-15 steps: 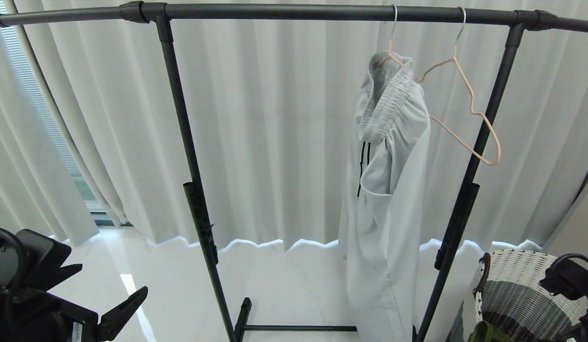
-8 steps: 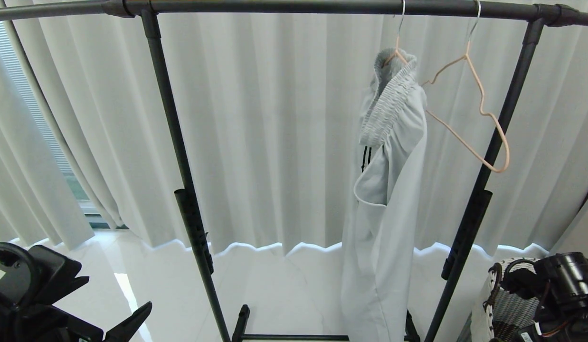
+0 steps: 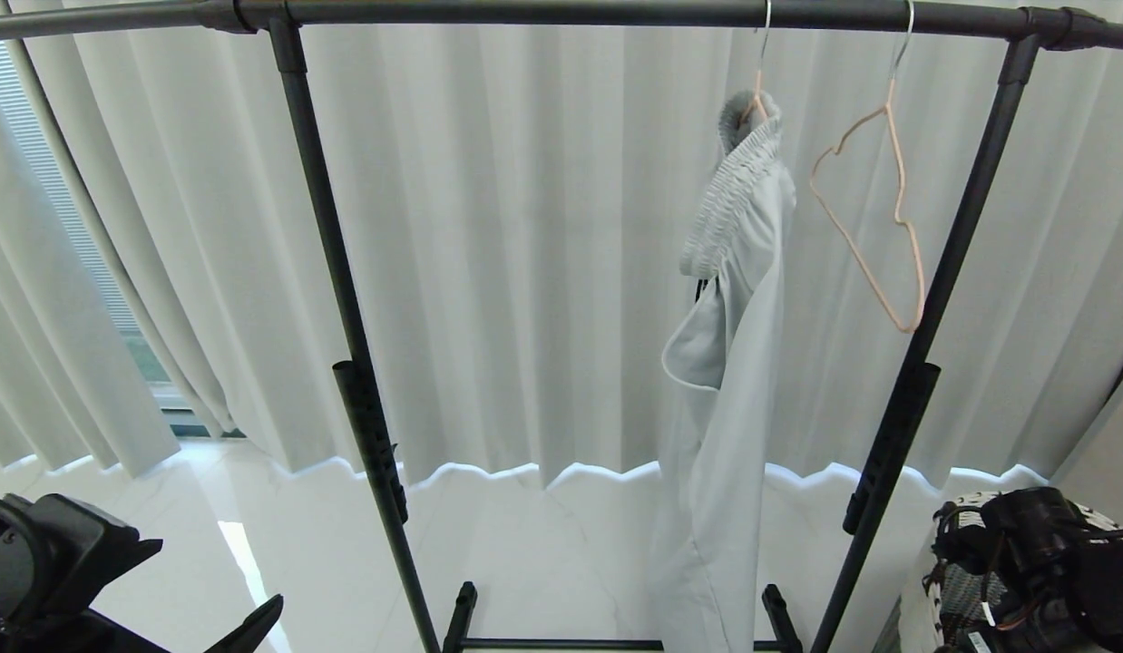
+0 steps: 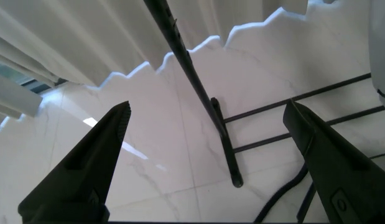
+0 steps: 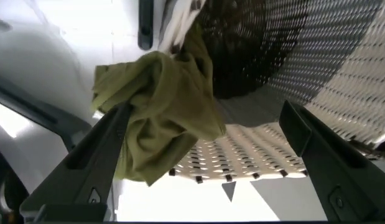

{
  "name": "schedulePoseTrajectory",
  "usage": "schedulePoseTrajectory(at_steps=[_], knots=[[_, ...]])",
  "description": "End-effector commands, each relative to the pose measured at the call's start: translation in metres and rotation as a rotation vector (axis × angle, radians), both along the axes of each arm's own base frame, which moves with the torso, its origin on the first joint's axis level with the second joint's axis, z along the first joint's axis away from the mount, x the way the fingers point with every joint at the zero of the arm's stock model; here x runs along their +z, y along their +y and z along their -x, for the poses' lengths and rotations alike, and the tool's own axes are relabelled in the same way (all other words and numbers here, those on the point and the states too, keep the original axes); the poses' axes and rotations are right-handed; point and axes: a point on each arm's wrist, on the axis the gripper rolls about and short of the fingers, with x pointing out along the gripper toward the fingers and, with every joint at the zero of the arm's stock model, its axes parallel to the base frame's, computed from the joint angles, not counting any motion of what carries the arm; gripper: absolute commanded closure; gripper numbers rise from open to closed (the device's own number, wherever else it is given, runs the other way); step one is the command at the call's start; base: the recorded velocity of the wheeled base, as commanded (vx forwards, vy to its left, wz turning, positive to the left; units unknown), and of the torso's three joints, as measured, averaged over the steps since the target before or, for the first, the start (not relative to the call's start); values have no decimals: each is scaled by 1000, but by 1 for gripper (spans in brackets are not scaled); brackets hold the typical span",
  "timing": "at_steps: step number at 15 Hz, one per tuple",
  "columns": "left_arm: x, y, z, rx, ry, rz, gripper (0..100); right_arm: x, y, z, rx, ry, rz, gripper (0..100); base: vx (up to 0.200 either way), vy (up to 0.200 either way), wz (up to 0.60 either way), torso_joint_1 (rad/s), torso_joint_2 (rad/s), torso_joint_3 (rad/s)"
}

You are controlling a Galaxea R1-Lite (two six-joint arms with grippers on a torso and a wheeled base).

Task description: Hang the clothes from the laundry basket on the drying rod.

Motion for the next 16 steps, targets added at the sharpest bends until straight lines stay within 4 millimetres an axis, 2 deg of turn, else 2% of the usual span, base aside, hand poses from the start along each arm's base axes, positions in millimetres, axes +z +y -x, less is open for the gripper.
schedulePoseTrajectory(at_steps=[1,6,10,11,16], knots=[[0,0,2,-11,-8,1,0,-9,-2,-4,-10,29,-1,0,0,0,0,0,0,0],[0,-2,3,-29,-8,2,0,-16,-3,-21,-36,-22,-9,0,0,0,0,0,0,0],[0,-2,3,-29,-6,1,0,-19,-6,-18,-55,-8,-3,0,0,0,0,0,0,0],[-1,-2,3,-28,-7,0,0,-19,-7,-18,-58,-8,-2,100,0,0,0,0,0,0],[-1,-2,3,-28,-7,0,0,-18,-8,-15,-67,-3,7,100,0,0,0,0,0,0]])
